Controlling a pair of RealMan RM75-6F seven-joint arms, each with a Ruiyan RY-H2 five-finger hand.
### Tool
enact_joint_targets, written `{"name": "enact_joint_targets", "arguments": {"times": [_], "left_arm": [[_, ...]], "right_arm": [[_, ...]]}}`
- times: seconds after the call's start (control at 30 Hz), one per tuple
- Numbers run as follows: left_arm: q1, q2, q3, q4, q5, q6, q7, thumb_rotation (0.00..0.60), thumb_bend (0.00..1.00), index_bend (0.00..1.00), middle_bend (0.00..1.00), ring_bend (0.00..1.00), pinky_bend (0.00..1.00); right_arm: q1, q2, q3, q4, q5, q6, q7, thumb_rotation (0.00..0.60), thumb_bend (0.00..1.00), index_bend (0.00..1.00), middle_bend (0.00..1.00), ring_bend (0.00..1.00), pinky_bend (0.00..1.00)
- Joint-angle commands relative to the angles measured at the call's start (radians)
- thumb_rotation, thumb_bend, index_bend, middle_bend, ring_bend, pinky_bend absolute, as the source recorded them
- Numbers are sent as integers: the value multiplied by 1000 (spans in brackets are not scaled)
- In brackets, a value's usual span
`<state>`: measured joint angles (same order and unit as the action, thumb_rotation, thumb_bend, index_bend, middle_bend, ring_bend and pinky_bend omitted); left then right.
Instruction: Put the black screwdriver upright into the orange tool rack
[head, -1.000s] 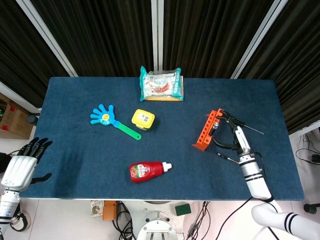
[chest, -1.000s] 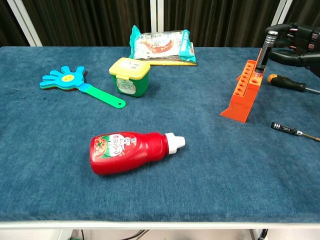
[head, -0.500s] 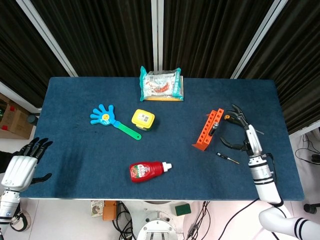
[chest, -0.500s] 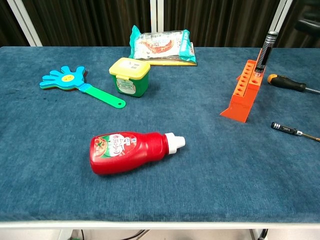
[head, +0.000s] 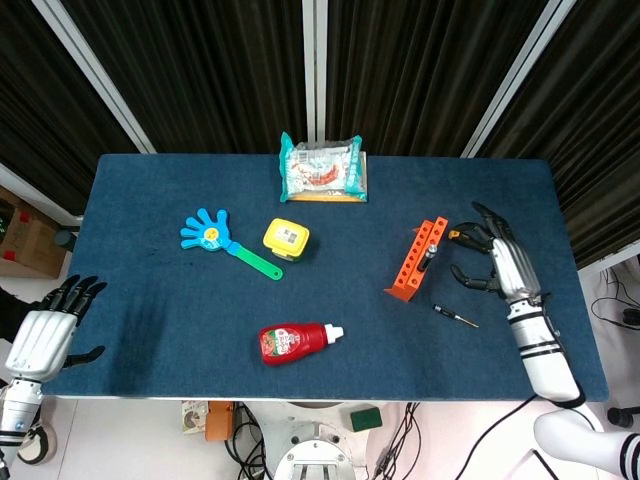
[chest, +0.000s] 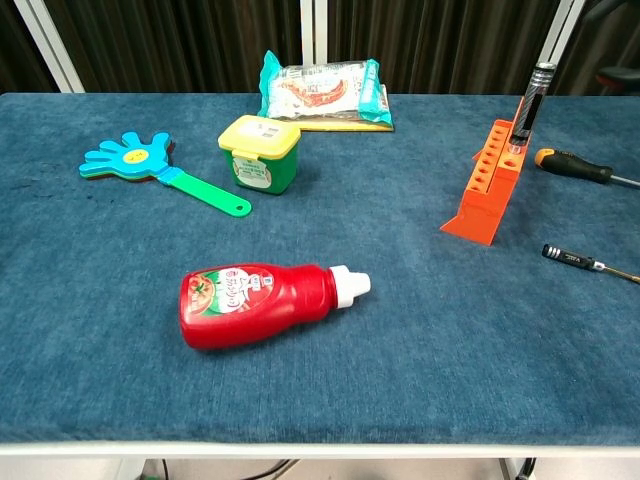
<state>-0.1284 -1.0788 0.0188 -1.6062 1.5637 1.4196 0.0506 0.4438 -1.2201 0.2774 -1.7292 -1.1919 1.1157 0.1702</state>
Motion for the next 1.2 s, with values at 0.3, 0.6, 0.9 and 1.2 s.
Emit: {"name": "enact_joint_targets", "arguments": {"times": [0.3, 0.6, 0.9, 1.2], "left_arm": [[-2, 0, -1, 3, -2, -3, -3, 600, 0, 135, 93, 33, 205], [-3, -1, -3, 5, -6, -3, -4, 600, 0, 135, 93, 33, 205], [-2, 1, -3, 6, -5, 1, -11, 600, 0, 135, 93, 33, 205], [0, 2, -2, 8, -1, 6, -18, 600, 0, 135, 93, 33, 205]], "right_arm": [[77, 54, 13, -70, 176, -129, -115, 600, 395, 313, 0, 0, 0], [104, 73, 6, -84, 213, -195, -102, 600, 432, 316, 0, 0, 0], [120, 77, -2, -95, 223, -229, -78, 600, 424, 318, 0, 0, 0], [111, 54, -30, -103, 174, -189, -91, 600, 420, 318, 0, 0, 0]]}}
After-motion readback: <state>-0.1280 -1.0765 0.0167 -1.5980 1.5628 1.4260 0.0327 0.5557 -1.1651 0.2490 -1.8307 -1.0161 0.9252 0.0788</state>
